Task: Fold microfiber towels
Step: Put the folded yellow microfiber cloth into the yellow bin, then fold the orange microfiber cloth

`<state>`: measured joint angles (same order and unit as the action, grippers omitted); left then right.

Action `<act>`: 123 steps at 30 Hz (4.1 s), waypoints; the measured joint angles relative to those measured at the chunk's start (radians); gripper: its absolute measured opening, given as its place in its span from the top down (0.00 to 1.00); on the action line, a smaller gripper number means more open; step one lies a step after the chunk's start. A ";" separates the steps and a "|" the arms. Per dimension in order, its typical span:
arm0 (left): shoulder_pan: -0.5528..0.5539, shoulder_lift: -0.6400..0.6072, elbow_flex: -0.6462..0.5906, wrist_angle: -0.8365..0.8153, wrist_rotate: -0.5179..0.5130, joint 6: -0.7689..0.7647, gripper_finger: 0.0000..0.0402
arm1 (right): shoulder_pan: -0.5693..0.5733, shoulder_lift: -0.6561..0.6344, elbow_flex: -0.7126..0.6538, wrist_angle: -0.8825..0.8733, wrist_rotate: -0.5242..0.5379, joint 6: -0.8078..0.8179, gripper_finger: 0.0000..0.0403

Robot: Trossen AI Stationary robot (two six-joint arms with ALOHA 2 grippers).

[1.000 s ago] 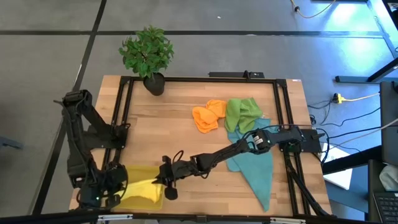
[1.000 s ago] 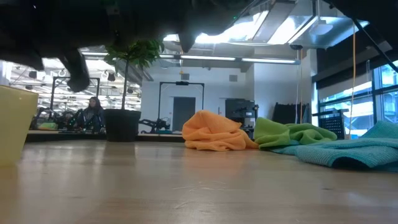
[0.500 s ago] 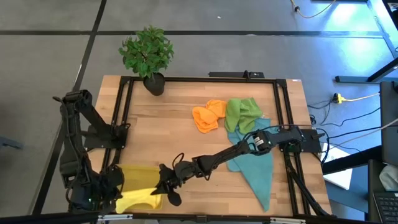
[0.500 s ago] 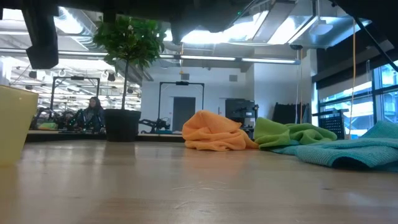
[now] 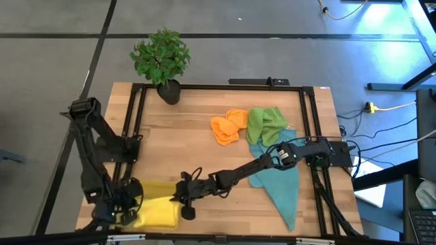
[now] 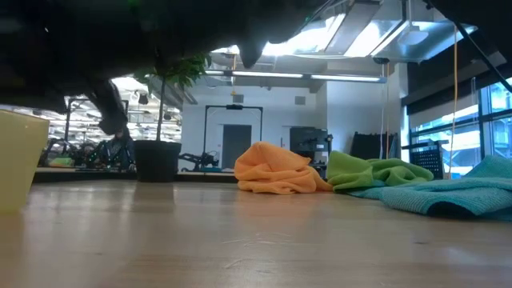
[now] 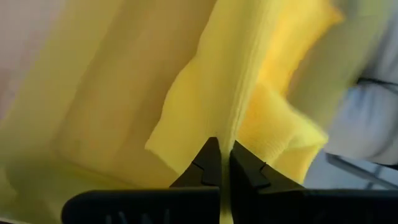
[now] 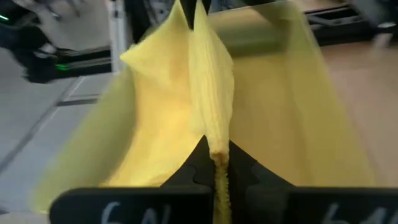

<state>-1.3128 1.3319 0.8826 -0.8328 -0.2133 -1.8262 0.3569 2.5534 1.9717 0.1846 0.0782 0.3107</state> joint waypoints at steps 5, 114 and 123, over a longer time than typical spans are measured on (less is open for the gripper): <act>0.011 0.000 -0.053 0.002 0.028 -0.001 1.00 | 0.000 0.000 0.002 -0.042 0.088 -0.037 0.98; 1.036 -0.477 -0.874 1.710 -0.209 1.779 0.99 | -0.268 -1.015 -1.528 1.004 0.023 -0.366 0.83; 1.069 -0.537 -0.828 1.726 -0.120 1.862 0.99 | -0.323 -1.063 -1.539 0.994 -0.126 -0.342 0.83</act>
<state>-0.2440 0.7951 0.0547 0.8929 -0.3338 0.0359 0.0334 1.4901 0.4325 1.1790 -0.0475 -0.0309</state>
